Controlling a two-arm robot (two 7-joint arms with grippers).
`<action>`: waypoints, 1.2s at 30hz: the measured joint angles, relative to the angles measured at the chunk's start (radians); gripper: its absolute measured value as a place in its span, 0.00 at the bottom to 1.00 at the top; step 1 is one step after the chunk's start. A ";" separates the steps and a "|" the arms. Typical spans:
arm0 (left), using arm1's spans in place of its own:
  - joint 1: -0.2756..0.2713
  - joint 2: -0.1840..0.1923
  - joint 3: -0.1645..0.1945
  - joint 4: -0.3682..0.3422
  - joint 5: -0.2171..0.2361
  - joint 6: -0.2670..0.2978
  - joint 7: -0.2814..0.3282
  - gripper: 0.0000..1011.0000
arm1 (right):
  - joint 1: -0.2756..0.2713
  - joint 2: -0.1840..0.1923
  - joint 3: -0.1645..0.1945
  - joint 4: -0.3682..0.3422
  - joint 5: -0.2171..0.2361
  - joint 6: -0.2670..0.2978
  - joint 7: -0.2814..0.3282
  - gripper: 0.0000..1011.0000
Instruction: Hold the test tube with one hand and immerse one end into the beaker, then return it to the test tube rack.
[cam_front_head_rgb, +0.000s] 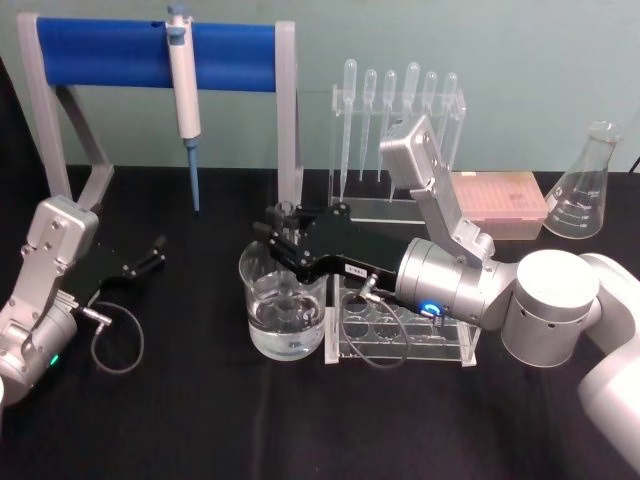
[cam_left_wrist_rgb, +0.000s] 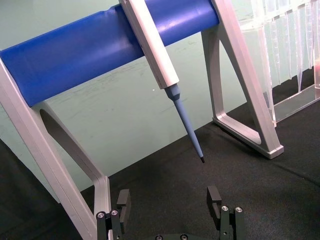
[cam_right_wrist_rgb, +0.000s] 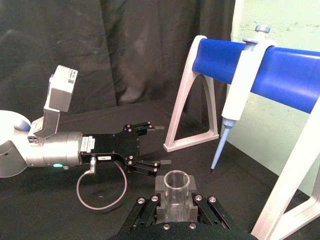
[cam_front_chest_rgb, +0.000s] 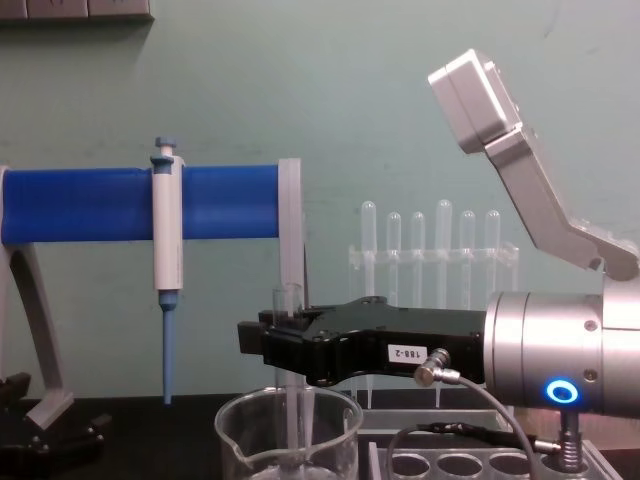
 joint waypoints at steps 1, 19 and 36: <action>0.000 0.000 0.000 0.000 0.000 0.000 0.000 0.99 | 0.000 0.000 0.000 0.000 0.000 0.000 0.000 0.22; 0.000 0.000 0.000 0.000 0.000 0.000 0.000 0.99 | 0.000 0.000 0.000 0.000 0.000 0.000 0.000 0.22; 0.000 0.000 0.000 0.000 0.000 0.000 0.000 0.99 | 0.000 0.000 0.000 0.000 0.000 0.000 0.000 0.22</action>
